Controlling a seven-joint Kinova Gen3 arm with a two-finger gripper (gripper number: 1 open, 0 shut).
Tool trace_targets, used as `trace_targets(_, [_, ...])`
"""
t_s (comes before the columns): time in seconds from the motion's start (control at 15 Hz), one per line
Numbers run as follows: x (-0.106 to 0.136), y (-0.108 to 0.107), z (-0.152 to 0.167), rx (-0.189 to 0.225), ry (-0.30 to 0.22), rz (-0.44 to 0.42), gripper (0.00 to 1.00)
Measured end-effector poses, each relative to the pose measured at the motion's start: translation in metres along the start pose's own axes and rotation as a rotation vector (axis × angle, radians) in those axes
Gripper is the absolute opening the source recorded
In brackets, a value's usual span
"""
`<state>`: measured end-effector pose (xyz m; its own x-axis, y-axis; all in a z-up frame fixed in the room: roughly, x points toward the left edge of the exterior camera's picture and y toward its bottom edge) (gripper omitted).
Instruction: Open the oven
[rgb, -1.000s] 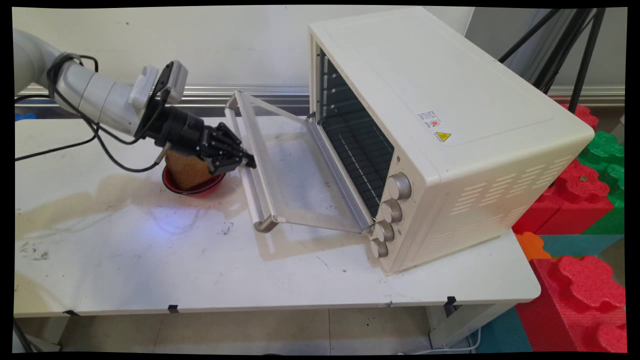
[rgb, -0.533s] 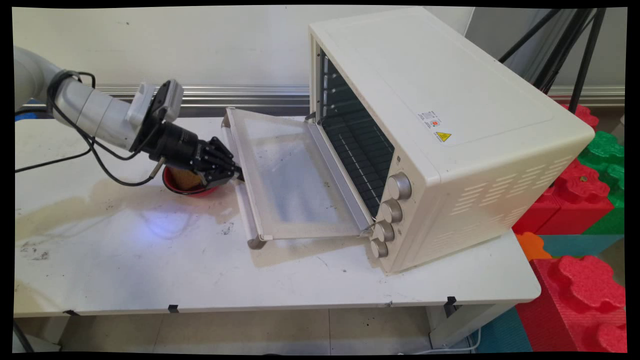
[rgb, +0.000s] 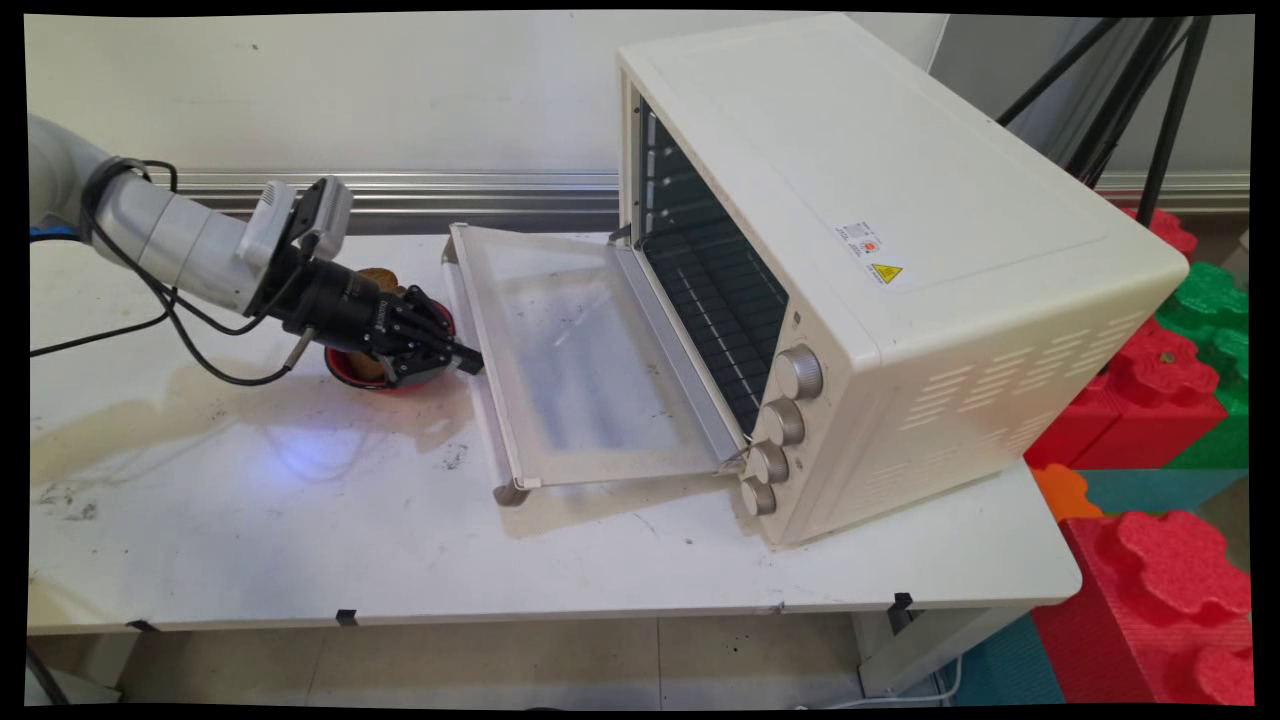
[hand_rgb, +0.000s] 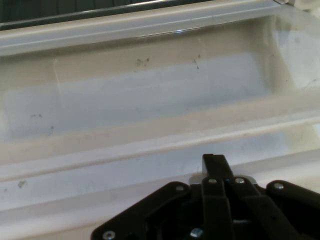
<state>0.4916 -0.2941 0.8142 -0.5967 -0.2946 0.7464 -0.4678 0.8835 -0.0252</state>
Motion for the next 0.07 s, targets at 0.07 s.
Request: trace_targets(0.07, [-0.0016,0.0000,-0.0027,0.003,0.002,-0.001,0.00])
